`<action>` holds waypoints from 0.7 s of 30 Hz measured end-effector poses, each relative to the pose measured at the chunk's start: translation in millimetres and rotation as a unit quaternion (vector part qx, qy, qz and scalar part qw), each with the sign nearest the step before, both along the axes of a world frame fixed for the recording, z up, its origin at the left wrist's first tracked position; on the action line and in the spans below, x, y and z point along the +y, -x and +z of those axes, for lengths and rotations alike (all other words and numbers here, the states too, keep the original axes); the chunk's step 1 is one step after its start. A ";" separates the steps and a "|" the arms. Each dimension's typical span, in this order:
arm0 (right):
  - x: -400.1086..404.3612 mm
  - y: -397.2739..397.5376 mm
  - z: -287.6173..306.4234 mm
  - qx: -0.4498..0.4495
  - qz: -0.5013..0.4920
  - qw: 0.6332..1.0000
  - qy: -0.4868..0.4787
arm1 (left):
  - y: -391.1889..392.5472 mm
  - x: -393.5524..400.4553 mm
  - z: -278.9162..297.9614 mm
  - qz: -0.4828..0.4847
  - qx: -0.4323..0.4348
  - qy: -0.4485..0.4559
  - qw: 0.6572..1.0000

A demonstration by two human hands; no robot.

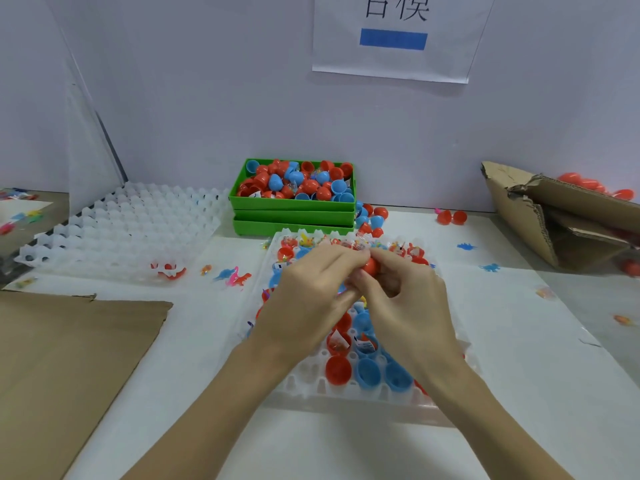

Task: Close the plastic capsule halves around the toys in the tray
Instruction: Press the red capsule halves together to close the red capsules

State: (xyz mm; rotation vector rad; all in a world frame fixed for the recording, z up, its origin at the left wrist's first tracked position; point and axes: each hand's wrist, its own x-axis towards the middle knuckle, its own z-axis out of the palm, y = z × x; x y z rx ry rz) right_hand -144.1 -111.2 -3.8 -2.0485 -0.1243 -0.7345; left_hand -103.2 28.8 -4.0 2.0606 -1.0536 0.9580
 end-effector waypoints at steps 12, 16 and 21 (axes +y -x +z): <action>-29.5 -7.9 18.1 0.129 0.281 0.917 -0.252 | -2.0 -0.4 6.1 -0.084 0.248 0.109 0.959; -35.7 -3.4 25.2 0.173 0.446 0.797 -0.368 | 1.1 -1.7 8.2 -0.118 0.227 0.115 0.960; -32.4 -3.4 25.0 0.180 0.492 0.727 -0.444 | 1.8 0.3 12.0 -0.168 0.236 0.153 0.945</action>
